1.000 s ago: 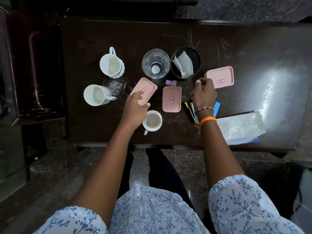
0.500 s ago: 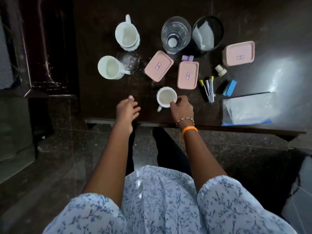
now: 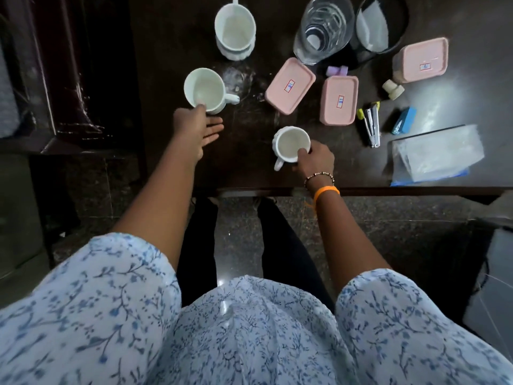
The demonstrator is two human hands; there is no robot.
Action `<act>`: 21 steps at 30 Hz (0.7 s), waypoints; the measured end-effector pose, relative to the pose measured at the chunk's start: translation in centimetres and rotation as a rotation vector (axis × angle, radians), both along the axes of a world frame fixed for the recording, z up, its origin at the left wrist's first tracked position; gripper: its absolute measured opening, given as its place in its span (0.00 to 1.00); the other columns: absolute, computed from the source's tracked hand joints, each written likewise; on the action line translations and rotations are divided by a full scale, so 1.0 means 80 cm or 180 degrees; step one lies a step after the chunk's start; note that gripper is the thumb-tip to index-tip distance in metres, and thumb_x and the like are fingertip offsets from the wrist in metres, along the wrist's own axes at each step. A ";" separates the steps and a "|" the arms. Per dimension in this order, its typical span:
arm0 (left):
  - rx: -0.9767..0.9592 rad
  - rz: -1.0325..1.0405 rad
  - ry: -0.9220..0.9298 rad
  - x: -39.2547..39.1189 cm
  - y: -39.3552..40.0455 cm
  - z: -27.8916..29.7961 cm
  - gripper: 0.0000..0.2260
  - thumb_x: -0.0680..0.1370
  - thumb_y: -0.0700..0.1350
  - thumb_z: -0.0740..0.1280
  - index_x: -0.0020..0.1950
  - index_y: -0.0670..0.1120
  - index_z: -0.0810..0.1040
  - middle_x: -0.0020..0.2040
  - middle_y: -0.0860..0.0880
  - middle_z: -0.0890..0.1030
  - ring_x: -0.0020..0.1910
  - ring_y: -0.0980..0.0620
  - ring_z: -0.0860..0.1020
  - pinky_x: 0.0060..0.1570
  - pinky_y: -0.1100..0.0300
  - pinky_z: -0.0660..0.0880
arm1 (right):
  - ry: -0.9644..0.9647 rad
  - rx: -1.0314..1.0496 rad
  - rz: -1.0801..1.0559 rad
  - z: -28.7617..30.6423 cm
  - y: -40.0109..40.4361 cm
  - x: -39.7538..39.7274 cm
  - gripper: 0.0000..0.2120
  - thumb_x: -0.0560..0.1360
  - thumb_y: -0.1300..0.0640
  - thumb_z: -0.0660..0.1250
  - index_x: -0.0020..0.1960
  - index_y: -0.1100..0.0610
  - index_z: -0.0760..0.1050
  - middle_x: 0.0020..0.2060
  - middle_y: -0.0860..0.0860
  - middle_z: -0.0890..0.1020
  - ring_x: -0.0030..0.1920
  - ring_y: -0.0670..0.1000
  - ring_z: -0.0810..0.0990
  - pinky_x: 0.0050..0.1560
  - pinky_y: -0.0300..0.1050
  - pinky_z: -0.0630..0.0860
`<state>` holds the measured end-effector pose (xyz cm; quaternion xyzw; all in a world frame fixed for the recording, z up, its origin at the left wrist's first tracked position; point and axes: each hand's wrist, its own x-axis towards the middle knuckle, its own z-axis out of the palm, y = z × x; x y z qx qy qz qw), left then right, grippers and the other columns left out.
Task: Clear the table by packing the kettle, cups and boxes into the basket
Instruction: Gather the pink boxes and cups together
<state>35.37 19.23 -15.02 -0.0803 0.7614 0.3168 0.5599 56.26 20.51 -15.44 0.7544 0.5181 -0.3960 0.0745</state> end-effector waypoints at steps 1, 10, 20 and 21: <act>0.0013 -0.0115 0.0051 -0.002 0.002 -0.003 0.17 0.81 0.44 0.53 0.67 0.38 0.67 0.40 0.46 0.80 0.37 0.53 0.81 0.37 0.62 0.77 | 0.0032 0.0040 -0.0049 0.001 -0.005 -0.006 0.14 0.74 0.61 0.60 0.55 0.66 0.77 0.54 0.66 0.80 0.56 0.64 0.77 0.51 0.51 0.72; 0.0308 -0.0294 0.0545 -0.060 -0.050 0.041 0.08 0.79 0.37 0.57 0.42 0.40 0.73 0.32 0.42 0.77 0.21 0.58 0.78 0.28 0.63 0.79 | 0.0540 0.0437 -0.0025 0.056 -0.032 -0.103 0.07 0.73 0.63 0.62 0.43 0.65 0.78 0.36 0.58 0.78 0.39 0.53 0.75 0.37 0.42 0.64; 0.0642 0.0007 0.2112 -0.231 -0.188 0.187 0.09 0.75 0.40 0.64 0.39 0.38 0.79 0.32 0.47 0.82 0.28 0.52 0.83 0.29 0.60 0.80 | 0.2023 0.0530 0.0463 0.176 -0.039 -0.314 0.07 0.75 0.65 0.62 0.45 0.60 0.79 0.30 0.44 0.77 0.29 0.40 0.71 0.30 0.31 0.68; 0.0605 0.0018 0.2210 -0.250 -0.197 0.191 0.09 0.75 0.41 0.64 0.39 0.38 0.79 0.32 0.47 0.82 0.29 0.50 0.83 0.31 0.57 0.81 | 0.2098 0.0502 0.0526 0.183 -0.039 -0.339 0.08 0.75 0.65 0.62 0.43 0.58 0.78 0.26 0.41 0.76 0.26 0.39 0.71 0.28 0.31 0.67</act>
